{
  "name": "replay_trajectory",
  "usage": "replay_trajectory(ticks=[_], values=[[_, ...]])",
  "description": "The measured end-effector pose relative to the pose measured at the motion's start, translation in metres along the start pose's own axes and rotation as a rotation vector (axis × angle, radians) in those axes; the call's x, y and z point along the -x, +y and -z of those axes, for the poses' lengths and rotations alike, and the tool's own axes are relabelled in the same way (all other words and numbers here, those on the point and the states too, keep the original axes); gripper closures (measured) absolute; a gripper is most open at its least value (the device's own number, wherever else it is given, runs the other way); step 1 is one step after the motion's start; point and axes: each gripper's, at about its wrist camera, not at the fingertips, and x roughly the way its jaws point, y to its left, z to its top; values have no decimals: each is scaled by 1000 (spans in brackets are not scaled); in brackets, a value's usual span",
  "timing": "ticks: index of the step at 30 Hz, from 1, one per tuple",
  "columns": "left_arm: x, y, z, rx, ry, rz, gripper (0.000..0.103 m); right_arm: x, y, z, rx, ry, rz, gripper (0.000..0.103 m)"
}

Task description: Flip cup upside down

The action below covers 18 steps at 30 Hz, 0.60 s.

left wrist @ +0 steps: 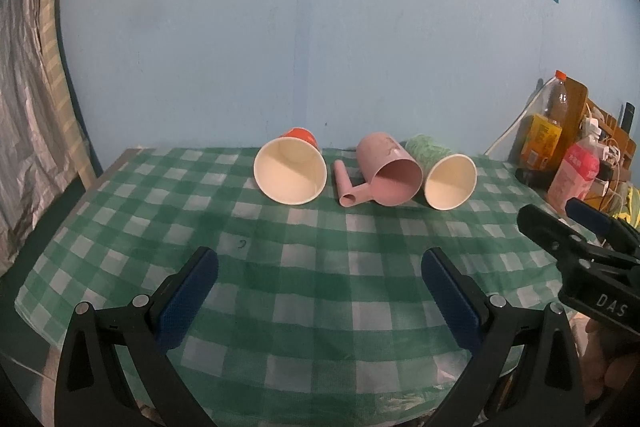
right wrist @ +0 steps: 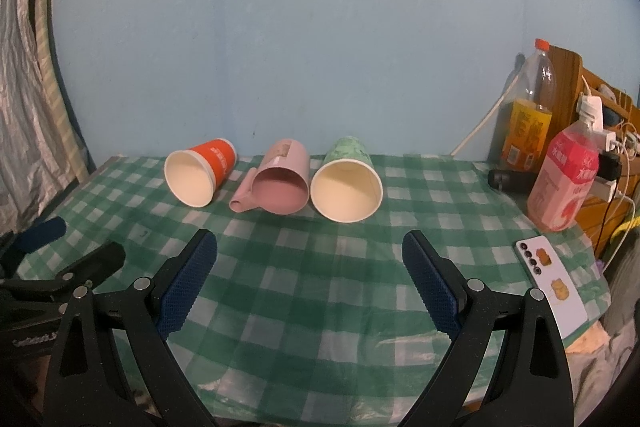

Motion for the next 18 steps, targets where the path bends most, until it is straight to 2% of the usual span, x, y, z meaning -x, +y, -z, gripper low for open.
replay_trajectory(ticks=[6, 14, 18], values=[[-11, -3, -15, -5, 41, -7, 1, -8, -14, -7, -27, 21, -10, 10], [-44, -13, -52, -24, 155, 11, 1, -16, -24, -26, -22, 29, -18, 10], [-57, -22, -73, -56, 181, -18, 1, -25, -29, -44, -11, 44, -45, 10]])
